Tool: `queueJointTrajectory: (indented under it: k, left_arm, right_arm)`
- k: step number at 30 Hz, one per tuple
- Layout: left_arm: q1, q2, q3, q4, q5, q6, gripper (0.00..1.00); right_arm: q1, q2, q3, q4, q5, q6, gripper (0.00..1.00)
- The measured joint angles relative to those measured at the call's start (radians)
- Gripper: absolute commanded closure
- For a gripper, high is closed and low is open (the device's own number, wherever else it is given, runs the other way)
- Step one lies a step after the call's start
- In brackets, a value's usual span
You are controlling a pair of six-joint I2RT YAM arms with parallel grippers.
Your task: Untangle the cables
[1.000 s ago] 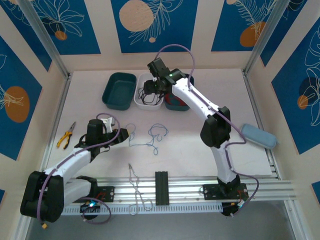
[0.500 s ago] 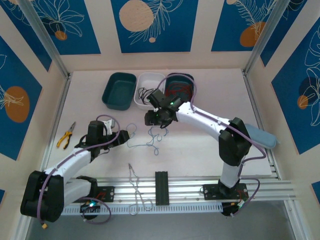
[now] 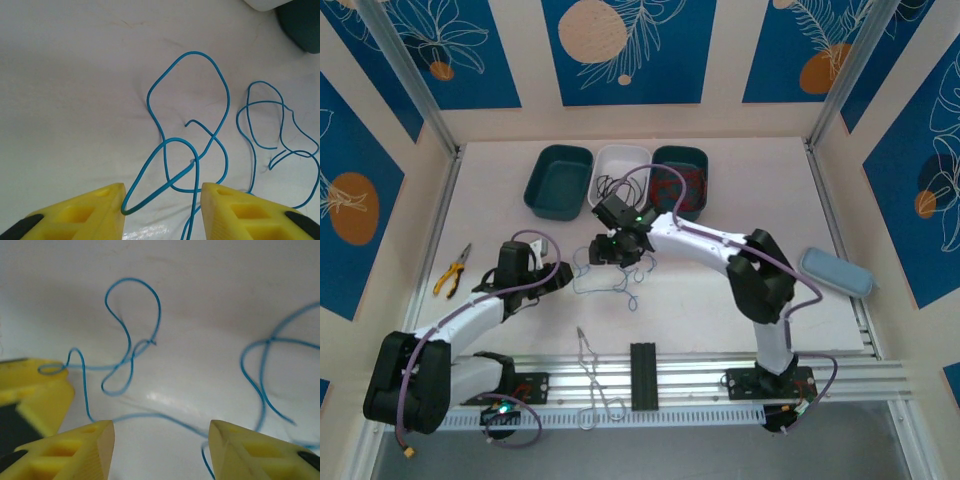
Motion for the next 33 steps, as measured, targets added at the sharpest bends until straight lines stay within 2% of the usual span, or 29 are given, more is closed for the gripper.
queueJointTrajectory:
  k: [5,11,18,22,26,33]
  left_arm:
    - [0.000,-0.005,0.000,0.000,0.000,0.000,0.57]
    - [0.000,-0.021,0.000,0.000,0.000,0.000,0.57]
    - [0.000,-0.020,0.000,0.002,0.000,0.000,0.57]
    - [0.000,-0.017,0.000,0.003,0.001,0.000,0.56]
    - [0.000,-0.017,0.000,0.004,0.006,-0.002,0.45]
    - [0.000,-0.051,-0.008,0.009,0.036,0.012,0.25]
  right_arm:
    - [-0.028,0.145,0.098,0.038,-0.039,0.018,0.47]
    - [-0.064,0.209,0.117,0.078,-0.093,0.051,0.49]
    - [-0.073,0.253,0.122,0.150,-0.189,0.089,0.62]
    - [-0.073,0.272,0.123,0.188,-0.239,0.107,0.83]
    - [-0.077,0.272,0.132,0.203,-0.263,0.113,0.99]
    - [-0.082,0.212,0.138,0.201,-0.256,0.102,1.00]
